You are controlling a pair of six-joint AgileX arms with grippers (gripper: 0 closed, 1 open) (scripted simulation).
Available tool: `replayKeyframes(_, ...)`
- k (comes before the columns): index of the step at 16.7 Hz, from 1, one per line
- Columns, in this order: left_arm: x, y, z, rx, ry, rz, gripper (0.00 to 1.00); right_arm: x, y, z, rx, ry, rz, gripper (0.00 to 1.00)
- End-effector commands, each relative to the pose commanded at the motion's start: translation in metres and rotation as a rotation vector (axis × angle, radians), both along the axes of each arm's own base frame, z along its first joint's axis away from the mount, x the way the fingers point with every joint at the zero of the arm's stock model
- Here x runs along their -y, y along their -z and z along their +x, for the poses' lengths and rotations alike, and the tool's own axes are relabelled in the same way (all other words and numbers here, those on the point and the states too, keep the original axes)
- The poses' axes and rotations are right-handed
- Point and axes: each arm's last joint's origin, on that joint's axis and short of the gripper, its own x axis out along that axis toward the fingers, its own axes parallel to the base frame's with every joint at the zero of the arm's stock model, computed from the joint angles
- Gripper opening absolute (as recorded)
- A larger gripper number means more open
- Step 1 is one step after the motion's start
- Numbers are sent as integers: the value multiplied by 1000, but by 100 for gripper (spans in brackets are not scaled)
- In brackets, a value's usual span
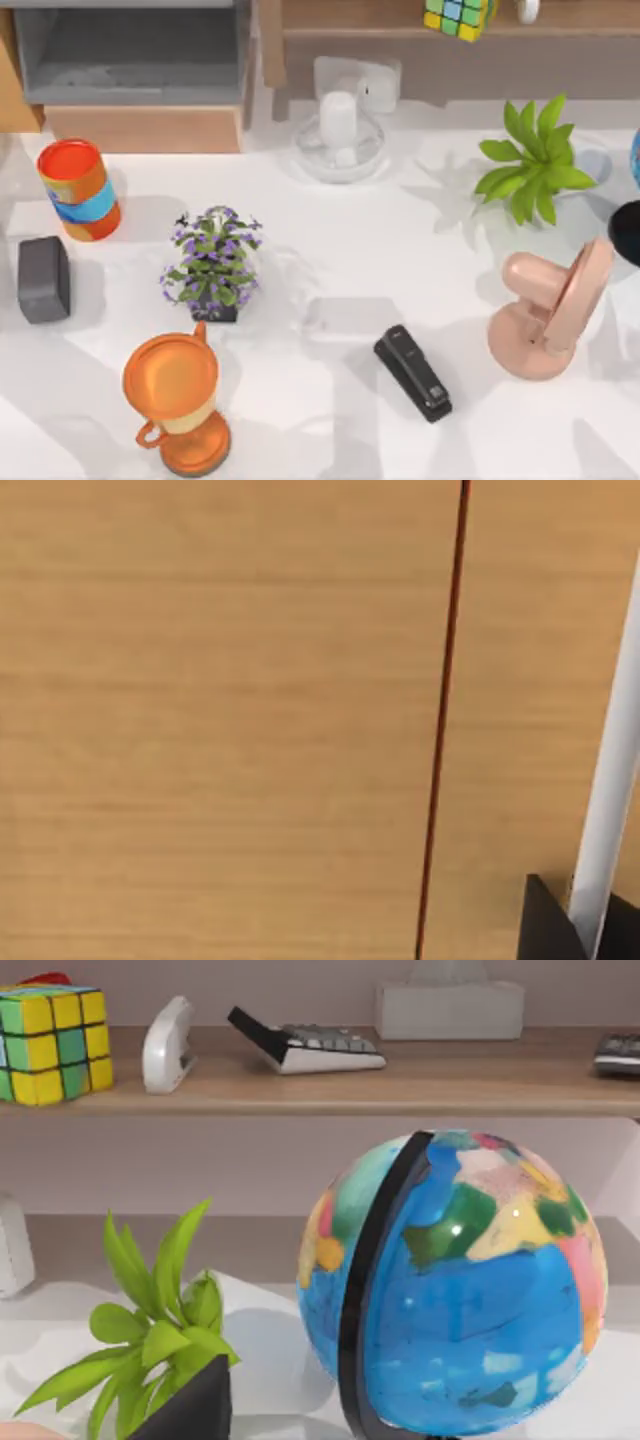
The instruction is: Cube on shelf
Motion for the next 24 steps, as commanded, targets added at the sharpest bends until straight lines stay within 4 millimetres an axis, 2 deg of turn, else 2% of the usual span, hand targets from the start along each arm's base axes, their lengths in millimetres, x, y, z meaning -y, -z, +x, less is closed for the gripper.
replayKeyframes(5,0,1,3,-4,-1,-1,0,0,0,0,0,0,0,100)
replayKeyframes(18,0,1,3,-4,-1,-1,98,0,0,0,0,0,0,100)
replayKeyframes(24,0,1,3,-4,-1,-1,100,0,0,0,0,0,0,100)
